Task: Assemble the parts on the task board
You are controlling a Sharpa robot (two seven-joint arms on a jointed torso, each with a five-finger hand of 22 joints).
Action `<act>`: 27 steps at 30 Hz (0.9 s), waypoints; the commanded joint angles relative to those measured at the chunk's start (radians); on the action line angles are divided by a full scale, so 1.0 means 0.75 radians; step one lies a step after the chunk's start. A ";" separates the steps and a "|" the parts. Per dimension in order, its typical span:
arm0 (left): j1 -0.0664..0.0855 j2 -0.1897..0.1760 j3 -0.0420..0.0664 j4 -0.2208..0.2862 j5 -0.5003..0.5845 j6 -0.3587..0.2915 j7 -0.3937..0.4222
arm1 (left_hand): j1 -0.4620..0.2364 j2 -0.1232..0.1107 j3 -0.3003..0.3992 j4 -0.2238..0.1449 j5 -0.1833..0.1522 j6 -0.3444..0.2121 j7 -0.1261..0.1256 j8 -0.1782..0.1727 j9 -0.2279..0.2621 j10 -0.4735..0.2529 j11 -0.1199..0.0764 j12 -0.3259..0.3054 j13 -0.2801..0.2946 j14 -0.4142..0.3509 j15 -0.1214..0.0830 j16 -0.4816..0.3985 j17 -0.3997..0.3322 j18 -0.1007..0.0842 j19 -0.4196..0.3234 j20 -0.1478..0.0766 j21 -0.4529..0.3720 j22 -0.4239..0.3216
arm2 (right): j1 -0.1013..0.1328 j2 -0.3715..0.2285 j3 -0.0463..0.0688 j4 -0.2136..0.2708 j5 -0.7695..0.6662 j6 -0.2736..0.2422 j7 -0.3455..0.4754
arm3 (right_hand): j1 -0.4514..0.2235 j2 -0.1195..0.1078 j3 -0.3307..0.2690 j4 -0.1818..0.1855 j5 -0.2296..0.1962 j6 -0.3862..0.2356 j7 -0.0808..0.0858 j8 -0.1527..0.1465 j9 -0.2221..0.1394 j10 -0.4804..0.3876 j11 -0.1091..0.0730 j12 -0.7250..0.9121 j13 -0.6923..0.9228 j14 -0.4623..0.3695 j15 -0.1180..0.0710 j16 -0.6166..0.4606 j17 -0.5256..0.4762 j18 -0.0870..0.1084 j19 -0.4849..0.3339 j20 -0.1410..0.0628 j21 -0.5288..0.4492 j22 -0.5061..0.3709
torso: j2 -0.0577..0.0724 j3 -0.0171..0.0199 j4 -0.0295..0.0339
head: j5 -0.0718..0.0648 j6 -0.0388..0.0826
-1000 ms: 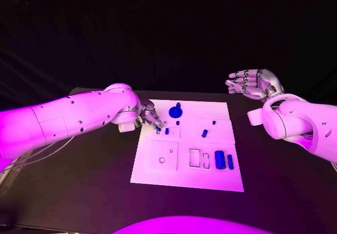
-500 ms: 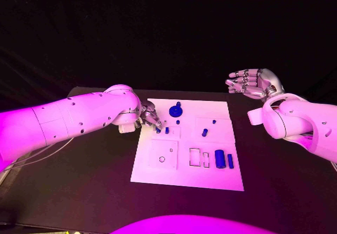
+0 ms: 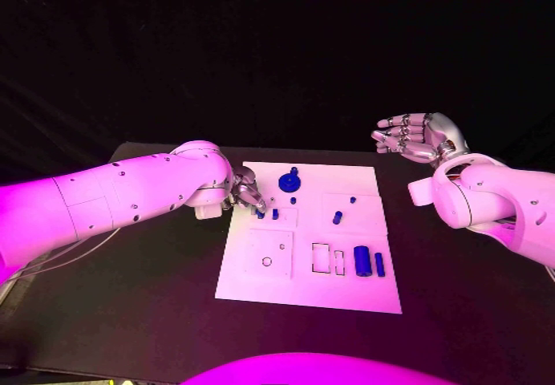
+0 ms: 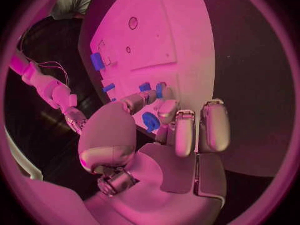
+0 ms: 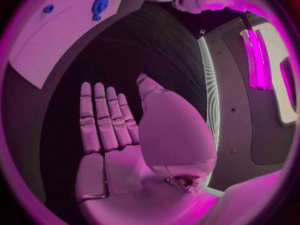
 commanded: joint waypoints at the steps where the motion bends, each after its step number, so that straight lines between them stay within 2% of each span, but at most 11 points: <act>1: -0.005 -0.001 -0.002 0.000 -0.013 -0.006 -0.001 | 0.027 0.030 0.251 -0.082 0.116 0.041 -0.040 0.038 0.067 0.104 -0.035 0.022 0.027 0.150 -0.019 0.020 0.369 -0.034 0.044 -0.002 0.026 0.037 | -0.001 0.001 0.000 0.000 -0.002 0.004 0.005 | -0.012 0.032 -0.042 -0.005 0.009 0.007 0.076 -0.027 -0.009 0.024 -0.001 -0.018 -0.012 0.005 0.009 -0.017 -0.012 0.019 -0.021 -0.004 -0.006 -0.007 | 0.000 0.0002 0.0004 | 0.001 0.001; 27: -0.012 -0.006 -0.003 0.006 -0.021 0.017 -0.003 | 0.025 0.032 0.251 -0.086 0.121 0.044 -0.041 0.038 0.067 0.107 -0.036 0.024 0.031 0.150 -0.020 0.020 0.369 -0.034 0.045 -0.003 0.026 0.037 | -0.002 0.001 0.000 0.000 -0.002 0.004 0.005 | -0.012 0.032 -0.042 -0.005 0.009 0.007 0.076 -0.027 -0.009 0.024 -0.001 -0.018 -0.012 0.005 0.009 -0.017 -0.012 0.019 -0.021 -0.004 -0.006 -0.007 | -0.001 0.0008 0.0000 | 0.001 -0.006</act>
